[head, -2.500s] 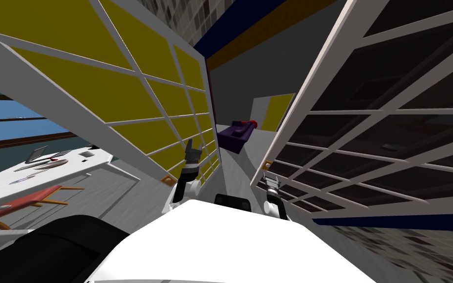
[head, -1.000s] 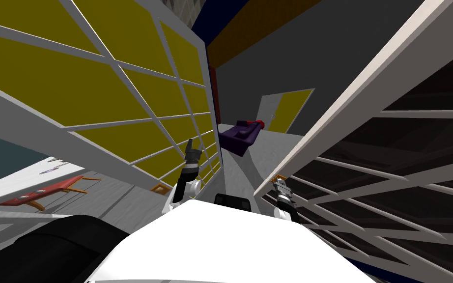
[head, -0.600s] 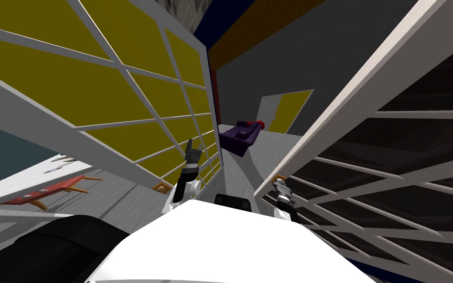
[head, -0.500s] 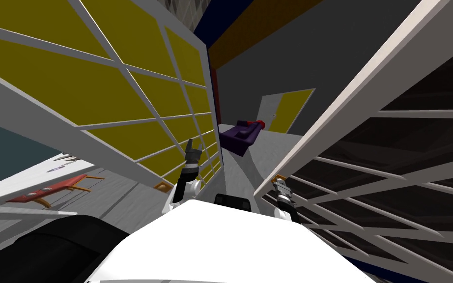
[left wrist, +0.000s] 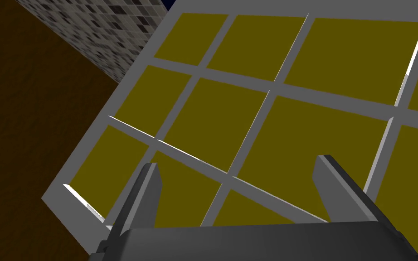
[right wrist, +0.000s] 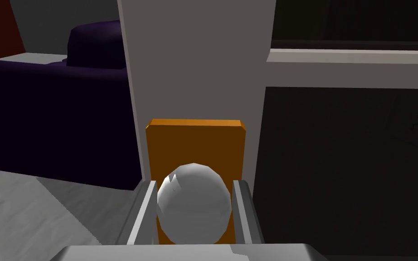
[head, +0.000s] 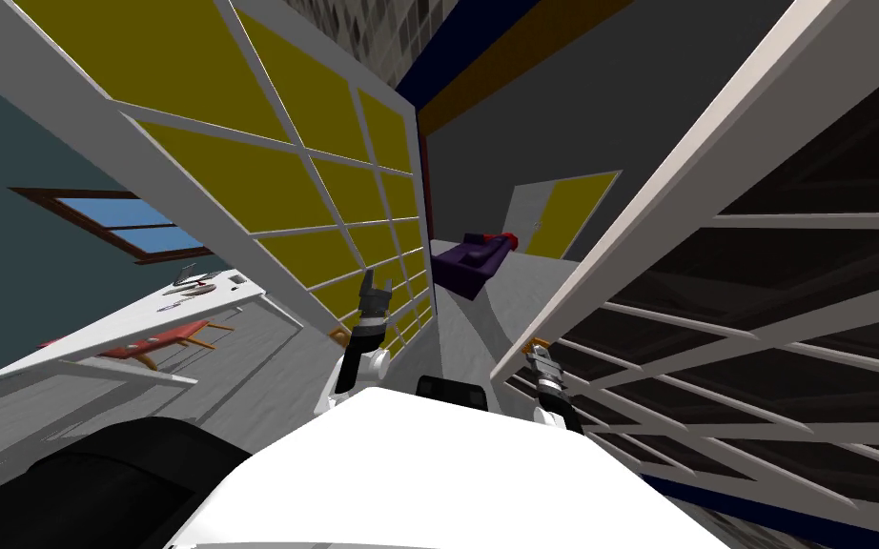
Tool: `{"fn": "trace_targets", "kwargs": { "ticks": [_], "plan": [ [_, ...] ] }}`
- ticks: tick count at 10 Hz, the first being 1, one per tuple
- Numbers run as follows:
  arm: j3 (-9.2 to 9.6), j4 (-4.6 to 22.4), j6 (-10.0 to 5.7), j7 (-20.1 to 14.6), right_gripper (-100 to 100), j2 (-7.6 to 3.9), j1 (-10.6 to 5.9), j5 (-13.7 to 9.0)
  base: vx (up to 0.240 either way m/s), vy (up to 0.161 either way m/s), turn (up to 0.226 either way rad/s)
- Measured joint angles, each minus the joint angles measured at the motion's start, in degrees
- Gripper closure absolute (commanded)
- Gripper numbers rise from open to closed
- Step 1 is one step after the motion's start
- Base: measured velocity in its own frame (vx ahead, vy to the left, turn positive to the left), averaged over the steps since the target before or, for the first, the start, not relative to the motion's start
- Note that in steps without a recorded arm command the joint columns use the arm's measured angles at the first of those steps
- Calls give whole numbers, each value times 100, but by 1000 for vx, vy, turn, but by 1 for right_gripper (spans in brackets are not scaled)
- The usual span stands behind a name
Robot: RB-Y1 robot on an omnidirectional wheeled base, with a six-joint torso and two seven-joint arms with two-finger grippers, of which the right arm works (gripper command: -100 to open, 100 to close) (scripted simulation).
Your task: Pull the door open
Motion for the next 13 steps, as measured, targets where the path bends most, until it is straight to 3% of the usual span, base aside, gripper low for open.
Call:
{"fn": "trace_targets", "kwargs": {
  "ticks": [2, 5, 11, 13],
  "plan": [
    [156, -106, 0, -150, 100, -114, 79, 79, -258, -23, 83],
    [322, -120, -14, -283, 100, -175, 152, 156, -181, -12, 84],
    [792, -221, -350, -743, 100, -529, 400, 394, -230, -28, 94],
    [879, -170, -417, -825, 100, -579, 446, 425, -202, -36, 149]
  ]
}}
